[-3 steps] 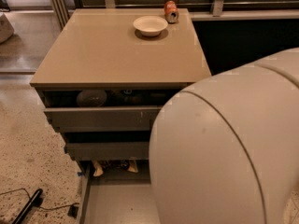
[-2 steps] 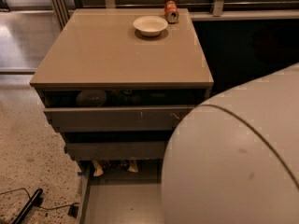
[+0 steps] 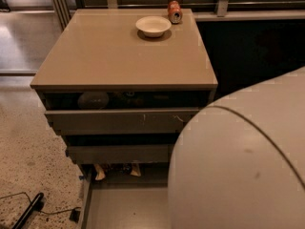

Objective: Pick water bottle from bottom drawer and place on counter

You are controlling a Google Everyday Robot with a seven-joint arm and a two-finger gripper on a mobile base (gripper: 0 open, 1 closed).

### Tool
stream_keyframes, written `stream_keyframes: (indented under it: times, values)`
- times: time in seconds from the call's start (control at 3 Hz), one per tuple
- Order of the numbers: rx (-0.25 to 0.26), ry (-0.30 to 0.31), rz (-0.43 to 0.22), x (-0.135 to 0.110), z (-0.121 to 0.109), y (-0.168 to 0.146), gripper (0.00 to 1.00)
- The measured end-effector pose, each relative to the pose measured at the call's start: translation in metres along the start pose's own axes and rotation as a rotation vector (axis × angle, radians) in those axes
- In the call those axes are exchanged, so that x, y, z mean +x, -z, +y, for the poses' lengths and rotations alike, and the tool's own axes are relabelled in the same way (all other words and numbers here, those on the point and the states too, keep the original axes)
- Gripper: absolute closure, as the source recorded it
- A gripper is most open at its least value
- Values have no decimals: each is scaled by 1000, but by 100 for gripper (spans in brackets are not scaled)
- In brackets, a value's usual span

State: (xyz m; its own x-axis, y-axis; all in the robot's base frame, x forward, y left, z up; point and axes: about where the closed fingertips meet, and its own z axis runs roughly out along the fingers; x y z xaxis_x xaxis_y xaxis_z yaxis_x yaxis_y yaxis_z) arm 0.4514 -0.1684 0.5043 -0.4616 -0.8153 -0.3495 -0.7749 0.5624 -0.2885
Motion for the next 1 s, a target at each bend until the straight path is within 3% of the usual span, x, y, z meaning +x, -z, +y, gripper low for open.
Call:
stream_keyframes:
  times: [0.33,0.67,1.0]
  values:
    - [70,-41,-18,-11,-41,18,100]
    - [206,-136,-35,-11,-122,62,100]
    - [207,-138,-34,-11,-123,62,100]
